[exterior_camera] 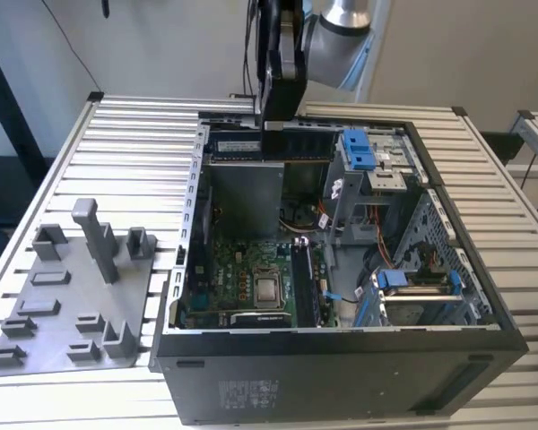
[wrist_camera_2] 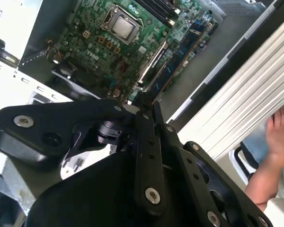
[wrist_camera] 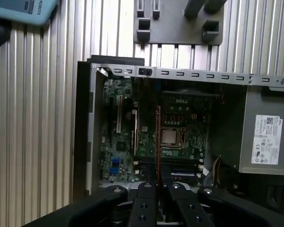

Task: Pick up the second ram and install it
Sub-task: 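Pick up the second ram and move it above second insertion slot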

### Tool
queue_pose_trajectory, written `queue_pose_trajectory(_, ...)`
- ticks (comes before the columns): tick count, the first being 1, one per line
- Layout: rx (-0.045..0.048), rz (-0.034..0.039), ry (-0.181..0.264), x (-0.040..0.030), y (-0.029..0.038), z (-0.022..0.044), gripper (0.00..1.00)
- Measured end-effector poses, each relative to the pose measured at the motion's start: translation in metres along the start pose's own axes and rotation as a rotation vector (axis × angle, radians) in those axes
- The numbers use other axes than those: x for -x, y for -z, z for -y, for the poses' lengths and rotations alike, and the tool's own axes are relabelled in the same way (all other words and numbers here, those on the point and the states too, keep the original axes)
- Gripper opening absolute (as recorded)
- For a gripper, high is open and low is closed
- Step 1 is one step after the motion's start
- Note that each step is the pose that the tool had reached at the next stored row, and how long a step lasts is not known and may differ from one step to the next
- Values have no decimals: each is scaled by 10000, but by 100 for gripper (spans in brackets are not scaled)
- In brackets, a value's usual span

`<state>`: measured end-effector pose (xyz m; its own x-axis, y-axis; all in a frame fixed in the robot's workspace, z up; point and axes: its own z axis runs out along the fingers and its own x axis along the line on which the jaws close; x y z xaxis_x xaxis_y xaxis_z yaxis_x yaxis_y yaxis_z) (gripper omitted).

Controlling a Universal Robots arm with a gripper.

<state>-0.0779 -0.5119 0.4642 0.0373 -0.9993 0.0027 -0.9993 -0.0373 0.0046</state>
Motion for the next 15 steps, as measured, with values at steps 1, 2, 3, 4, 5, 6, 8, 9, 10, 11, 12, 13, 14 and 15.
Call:
queue_pose_trajectory(1,0,0,0,-1,-3,35,14)
queue_pose_trajectory(2,-1,1,0,-3,-6,73,14)
queue_pose_trajectory(3,0,1,-1,-4,-8,115,14)
queue_pose_trajectory(4,0,0,-1,-6,-10,153,14)
queue_pose_trajectory(5,0,0,0,-7,-12,190,14)
queue_pose_trajectory(6,0,0,0,-9,-14,229,14)
queue_pose_trajectory(8,0,1,-1,-11,-19,302,14)
queue_pose_trajectory(9,0,0,0,-13,-22,339,14)
queue_pose_trajectory(10,0,0,1,-14,-24,380,14)
queue_pose_trajectory(11,0,0,0,-15,-27,420,14)
queue_pose_trajectory(12,0,0,-1,-17,-29,458,14)
queue_pose_trajectory(13,-1,1,0,-18,-33,496,14)
queue_pose_trajectory(14,0,1,-1,-20,-35,533,14)
queue_pose_trajectory(15,-1,1,0,-21,-38,570,14)
